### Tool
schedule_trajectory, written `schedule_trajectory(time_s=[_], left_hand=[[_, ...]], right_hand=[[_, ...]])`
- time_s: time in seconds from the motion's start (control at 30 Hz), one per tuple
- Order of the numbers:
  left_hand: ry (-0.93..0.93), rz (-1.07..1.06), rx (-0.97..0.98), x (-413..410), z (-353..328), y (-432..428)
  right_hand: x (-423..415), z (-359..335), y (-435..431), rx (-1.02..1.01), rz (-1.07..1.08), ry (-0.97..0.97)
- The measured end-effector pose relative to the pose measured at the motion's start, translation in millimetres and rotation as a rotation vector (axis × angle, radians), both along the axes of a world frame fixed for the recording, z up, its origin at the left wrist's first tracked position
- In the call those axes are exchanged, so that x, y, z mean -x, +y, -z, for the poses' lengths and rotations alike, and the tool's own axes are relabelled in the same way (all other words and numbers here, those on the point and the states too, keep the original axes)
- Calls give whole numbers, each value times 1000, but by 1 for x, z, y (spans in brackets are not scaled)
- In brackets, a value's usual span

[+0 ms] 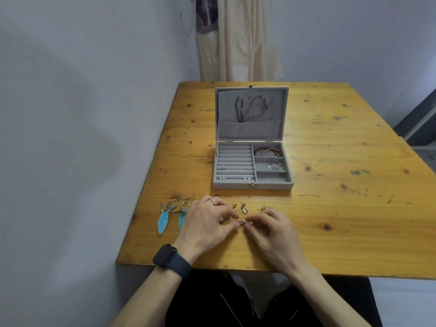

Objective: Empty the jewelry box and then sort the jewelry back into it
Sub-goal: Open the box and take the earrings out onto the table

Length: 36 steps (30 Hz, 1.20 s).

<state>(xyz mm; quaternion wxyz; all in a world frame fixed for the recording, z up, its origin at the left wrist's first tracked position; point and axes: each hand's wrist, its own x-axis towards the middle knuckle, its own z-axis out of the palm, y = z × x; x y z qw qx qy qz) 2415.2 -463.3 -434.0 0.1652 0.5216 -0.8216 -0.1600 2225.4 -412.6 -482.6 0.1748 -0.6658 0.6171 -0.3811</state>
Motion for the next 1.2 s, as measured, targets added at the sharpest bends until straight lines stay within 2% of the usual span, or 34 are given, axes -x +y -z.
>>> schedule_trajectory(time_s=[0.13, 0.33, 0.47, 0.67, 1.0, 1.2], left_hand=[[73, -37, 19, -8, -10, -13], [199, -93, 61, 7, -27, -54], [78, -124, 100, 35, -27, -89], [-150, -111, 80, 61, -18, -111], [-175, -97, 96, 65, -20, -116], [-164, -82, 59, 65, -21, -114]], right_hand=[[10, -19, 0, -9, -10, -125], [29, -51, -48, 20, 19, -1], [37, -52, -98, -36, 84, 115], [36, -49, -130, -143, 46, 248], [30, -50, -133, -142, 9, 382], [28, -48, -134, -137, 9, 301]])
